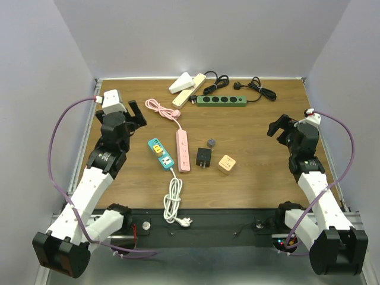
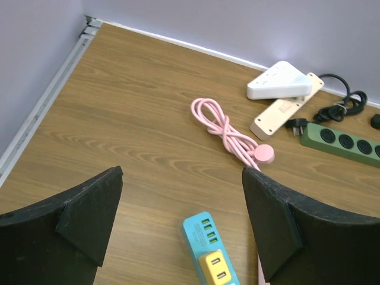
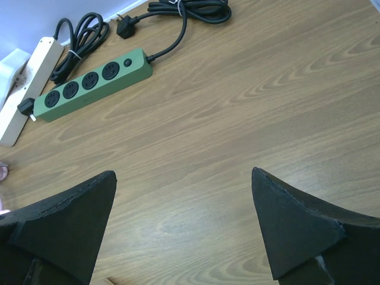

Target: Insert the plug

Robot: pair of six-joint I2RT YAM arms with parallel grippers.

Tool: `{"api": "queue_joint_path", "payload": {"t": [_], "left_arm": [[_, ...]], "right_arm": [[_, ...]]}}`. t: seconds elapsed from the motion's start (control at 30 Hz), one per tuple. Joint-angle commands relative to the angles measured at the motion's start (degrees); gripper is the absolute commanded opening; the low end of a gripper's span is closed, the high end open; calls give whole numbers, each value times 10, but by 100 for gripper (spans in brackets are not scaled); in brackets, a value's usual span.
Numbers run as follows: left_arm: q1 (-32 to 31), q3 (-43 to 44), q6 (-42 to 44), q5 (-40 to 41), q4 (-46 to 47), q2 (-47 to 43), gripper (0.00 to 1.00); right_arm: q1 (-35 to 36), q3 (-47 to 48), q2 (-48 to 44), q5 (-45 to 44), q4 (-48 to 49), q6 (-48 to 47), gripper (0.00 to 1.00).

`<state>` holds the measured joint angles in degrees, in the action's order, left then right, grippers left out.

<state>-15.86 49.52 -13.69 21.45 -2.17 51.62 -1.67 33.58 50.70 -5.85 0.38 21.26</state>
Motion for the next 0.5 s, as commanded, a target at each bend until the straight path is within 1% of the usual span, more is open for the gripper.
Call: {"api": "queue_joint_path", "payload": {"t": [0.0,0.07,0.1,0.13,0.2,0.23,0.27,0.3,0.33,0.4,0.43,0.47], "left_arm": [[-71,4,7,45,19,4,93],[-108,1,-1,51,19,23,94],[-143,1,-14,44,36,34,94],[-159,2,-22,34,38,46,94],[-202,12,-31,22,47,94,94],[-251,26,-39,25,49,111,94],[-280,34,-40,32,51,151,94],[-303,44,-42,33,51,173,94],[-345,68,-45,33,51,216,94],[-377,91,-48,17,49,254,94],[-403,112,-55,9,49,289,95],[-413,123,-56,1,50,305,95]], "right_arm": [[4,19,-1,4,8,-1,100],[4,21,8,6,7,2,100],[4,22,10,7,6,2,100],[4,24,12,8,5,2,100],[4,26,15,8,2,5,100],[4,27,15,7,1,5,100],[4,28,16,7,0,5,100],[4,28,16,5,0,6,100],[4,28,16,6,-1,8,100],[4,28,15,4,-1,10,100],[4,28,16,4,-1,12,100],[4,28,15,2,-10,12,100]]}}
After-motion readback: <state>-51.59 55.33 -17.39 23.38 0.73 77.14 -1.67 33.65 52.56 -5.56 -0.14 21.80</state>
